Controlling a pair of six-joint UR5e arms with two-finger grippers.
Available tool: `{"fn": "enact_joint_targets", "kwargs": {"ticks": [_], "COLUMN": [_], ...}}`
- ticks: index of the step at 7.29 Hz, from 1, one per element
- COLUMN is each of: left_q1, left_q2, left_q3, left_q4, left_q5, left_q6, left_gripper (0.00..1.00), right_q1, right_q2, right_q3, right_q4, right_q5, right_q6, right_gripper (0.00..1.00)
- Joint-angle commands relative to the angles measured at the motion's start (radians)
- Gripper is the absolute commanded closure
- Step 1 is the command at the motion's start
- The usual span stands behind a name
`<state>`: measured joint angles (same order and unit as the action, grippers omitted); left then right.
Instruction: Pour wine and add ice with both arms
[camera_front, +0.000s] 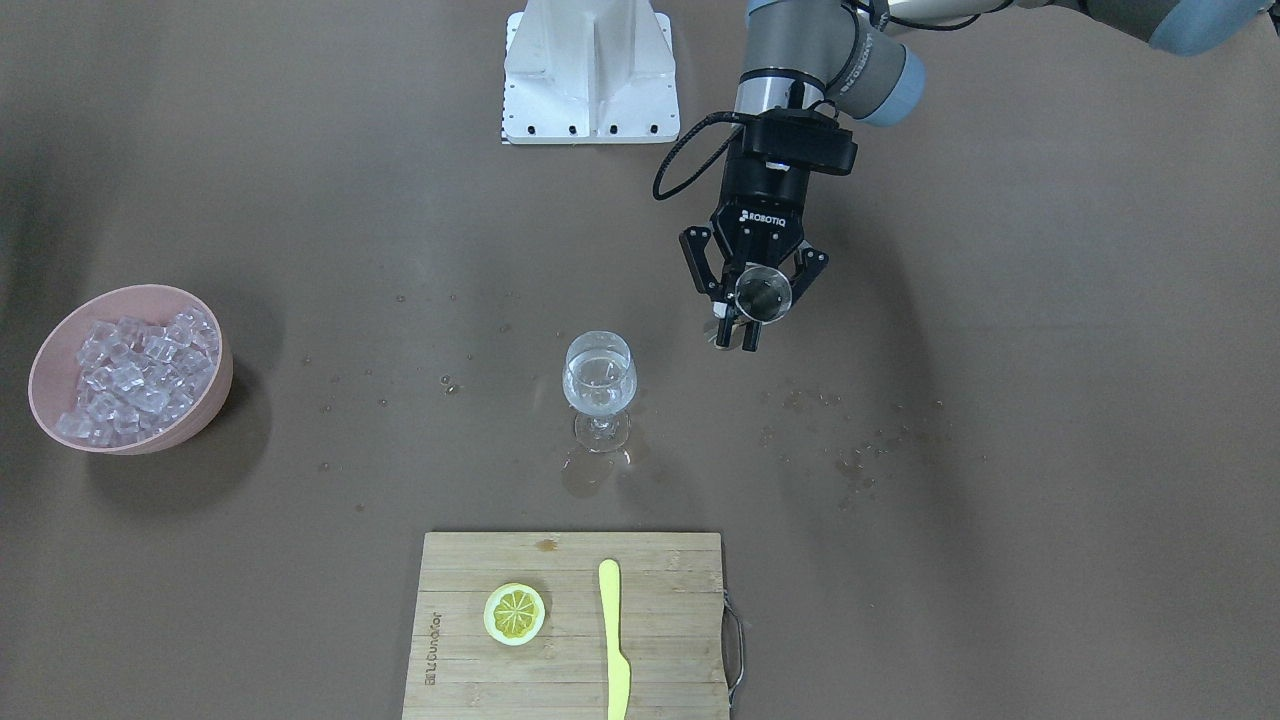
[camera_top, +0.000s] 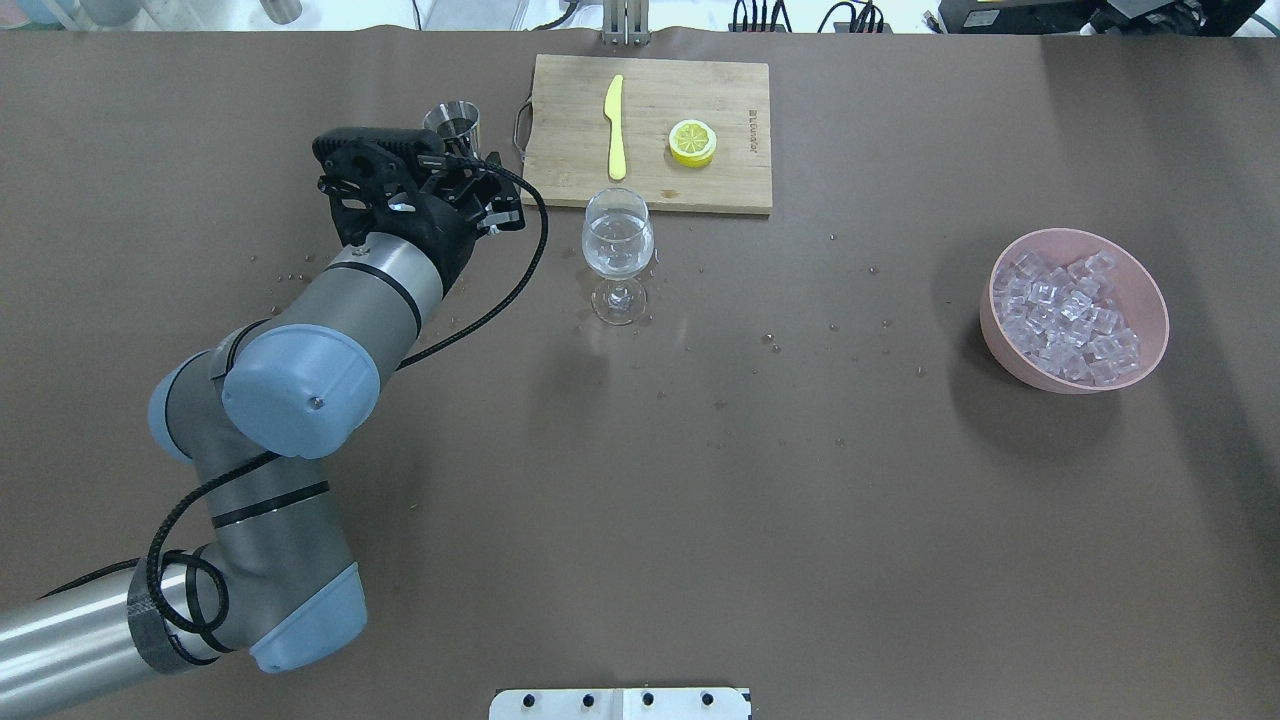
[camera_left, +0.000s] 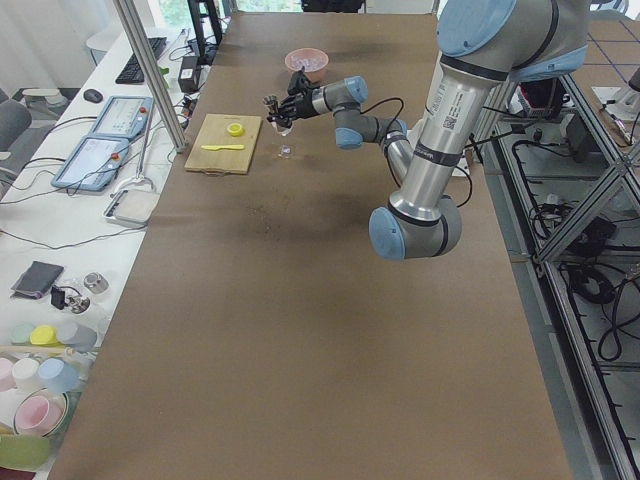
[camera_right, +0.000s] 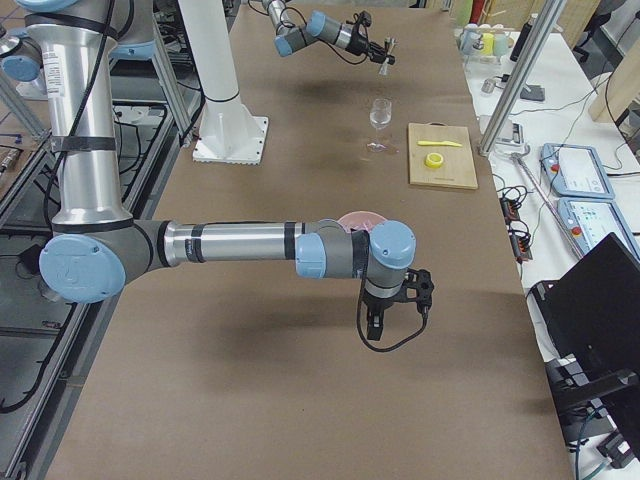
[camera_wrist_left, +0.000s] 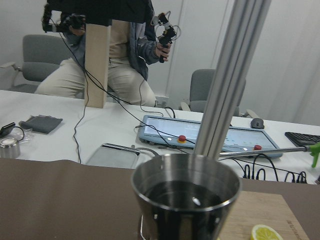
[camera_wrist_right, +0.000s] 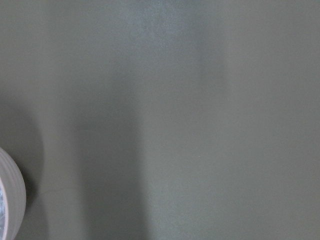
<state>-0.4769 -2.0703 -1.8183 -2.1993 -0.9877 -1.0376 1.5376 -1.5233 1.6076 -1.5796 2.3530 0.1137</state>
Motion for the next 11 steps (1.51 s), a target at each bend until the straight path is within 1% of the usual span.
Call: {"fn": "enact_joint_targets", "kwargs": {"ticks": [1,2,3,4,6,7,8,9,10,11], "left_q1": [0.003,0.003,0.001,0.001,0.001,0.001,0.001,-0.008,-0.017,-0.031], "left_q2": [-0.016,-0.042,-0.050,-0.066,-0.108,-0.131,-0.155,-0.186,-0.215,-0.261], "left_q3": [0.004,0.008,0.007,0.005,-0.003,-0.010,-0.031,-0.047,-0.053,-0.050], "left_q4": [-0.010,-0.005,0.006,0.065,0.227,0.287,0.393,0.485,0.553,0.663], "left_q5": [-0.063,-0.063,-0.109,-0.155,-0.248,-0.261,-0.270,-0.319,-0.327,-0.347], "left_q6": [0.060,0.139,0.178,0.188,0.198,0.244,0.258,0.284,0.304,0.309], "left_gripper": [1.00,1.00,1.00,1.00,1.00,1.00,1.00,1.00,1.00,1.00], "right_q1": [-0.011,-0.013,-0.020,-0.024,-0.024,-0.024,-0.024,-0.025,-0.025,-0.025], "right_q2": [0.020,0.026,0.026,0.031,0.031,0.034,0.035,0.035,0.035,0.035], "right_q3": [0.002,0.006,0.002,0.014,0.032,0.034,0.035,0.037,0.037,0.037], "right_q4": [0.007,0.009,0.009,0.007,0.007,-0.002,-0.002,-0.003,-0.003,-0.003], "right_q5": [-0.006,-0.006,-0.011,-0.006,-0.001,0.000,0.003,0.003,0.005,0.008], "right_q6": [0.006,0.029,0.030,0.044,0.102,0.104,0.104,0.104,0.104,0.104], "right_gripper": [0.00,0.00,0.00,0.00,0.00,0.00,0.00,0.00,0.00,0.00]}}
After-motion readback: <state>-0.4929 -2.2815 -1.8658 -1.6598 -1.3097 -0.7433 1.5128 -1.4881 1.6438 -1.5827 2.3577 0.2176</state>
